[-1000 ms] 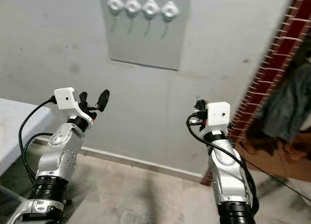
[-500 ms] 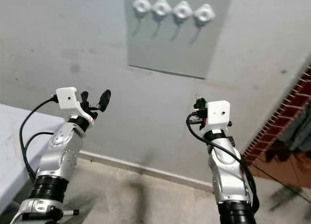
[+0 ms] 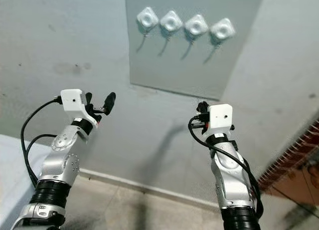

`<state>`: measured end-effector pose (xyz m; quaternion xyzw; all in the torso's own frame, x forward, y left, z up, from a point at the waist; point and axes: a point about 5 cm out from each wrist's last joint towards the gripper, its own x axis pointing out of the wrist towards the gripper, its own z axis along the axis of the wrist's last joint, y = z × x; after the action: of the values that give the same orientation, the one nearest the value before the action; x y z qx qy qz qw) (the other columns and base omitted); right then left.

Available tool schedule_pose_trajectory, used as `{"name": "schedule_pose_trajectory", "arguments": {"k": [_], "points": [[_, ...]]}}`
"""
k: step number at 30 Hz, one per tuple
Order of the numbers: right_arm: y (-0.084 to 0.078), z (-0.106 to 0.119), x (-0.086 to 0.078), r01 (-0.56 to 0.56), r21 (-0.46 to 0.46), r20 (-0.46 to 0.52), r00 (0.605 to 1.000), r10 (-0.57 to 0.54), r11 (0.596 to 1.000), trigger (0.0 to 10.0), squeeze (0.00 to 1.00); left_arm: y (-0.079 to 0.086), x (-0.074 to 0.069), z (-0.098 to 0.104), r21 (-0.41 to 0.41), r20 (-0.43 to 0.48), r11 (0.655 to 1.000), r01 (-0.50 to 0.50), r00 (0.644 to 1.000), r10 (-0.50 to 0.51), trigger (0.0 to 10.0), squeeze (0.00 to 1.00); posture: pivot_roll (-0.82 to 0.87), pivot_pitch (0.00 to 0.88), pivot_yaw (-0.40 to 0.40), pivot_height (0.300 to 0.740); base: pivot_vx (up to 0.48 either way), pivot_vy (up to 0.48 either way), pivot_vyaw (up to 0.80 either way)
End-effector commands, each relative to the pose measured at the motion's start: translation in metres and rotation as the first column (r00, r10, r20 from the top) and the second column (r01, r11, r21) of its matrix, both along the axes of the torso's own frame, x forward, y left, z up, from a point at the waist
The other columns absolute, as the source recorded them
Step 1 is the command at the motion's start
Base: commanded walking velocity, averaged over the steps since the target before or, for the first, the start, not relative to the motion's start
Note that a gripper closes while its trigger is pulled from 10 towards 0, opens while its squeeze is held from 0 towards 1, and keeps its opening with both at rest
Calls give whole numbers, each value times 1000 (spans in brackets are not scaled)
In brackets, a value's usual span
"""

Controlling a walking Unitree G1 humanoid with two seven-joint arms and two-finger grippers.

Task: Hang keys on a hook

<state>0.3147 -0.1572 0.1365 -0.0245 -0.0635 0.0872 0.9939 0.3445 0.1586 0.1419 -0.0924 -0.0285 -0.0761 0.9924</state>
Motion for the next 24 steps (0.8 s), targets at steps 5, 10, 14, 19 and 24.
{"name": "schedule_pose_trajectory", "arguments": {"k": [5, 10, 14, 19, 24], "points": [[0, 1, -1, -51, -13, -7, 999, 51, 999, 10000, 0, -14, -1, 8, 50, 36, 996, 73, 997, -75, 10000, 0, -3, 3, -37, 732, 0, 0, 0], [14, 7, -4, -184, 0, 14, 983, 184, 983, 10000, 0, -30, -7, 15, 132, 81, 974, 183, 978, -195, 10000, 0, 0, 2, -38, 732, 0, 0, 0], [26, 18, -5, -290, 15, 47, 956, 289, 957, 10000, 0, -46, -12, 22, 154, 105, 951, 269, 952, -286, 10000, 0, 0, 2, -37, 732, 0, 0, 0], [40, 36, -1, -388, 6, 94, 918, 385, 922, 10000, 0, -69, -21, 33, 182, 141, 916, 357, 913, -383, 10000, 0, 5, 6, -40, 732, 0, 0, 0], [46, 48, 0, -435, 47, 132, 895, 426, 899, 10000, 0, -76, -26, 38, 208, 155, 901, 380, 897, -414, 10000, 0, 8, 14, -41, 732, 0, 0, 0]]}}
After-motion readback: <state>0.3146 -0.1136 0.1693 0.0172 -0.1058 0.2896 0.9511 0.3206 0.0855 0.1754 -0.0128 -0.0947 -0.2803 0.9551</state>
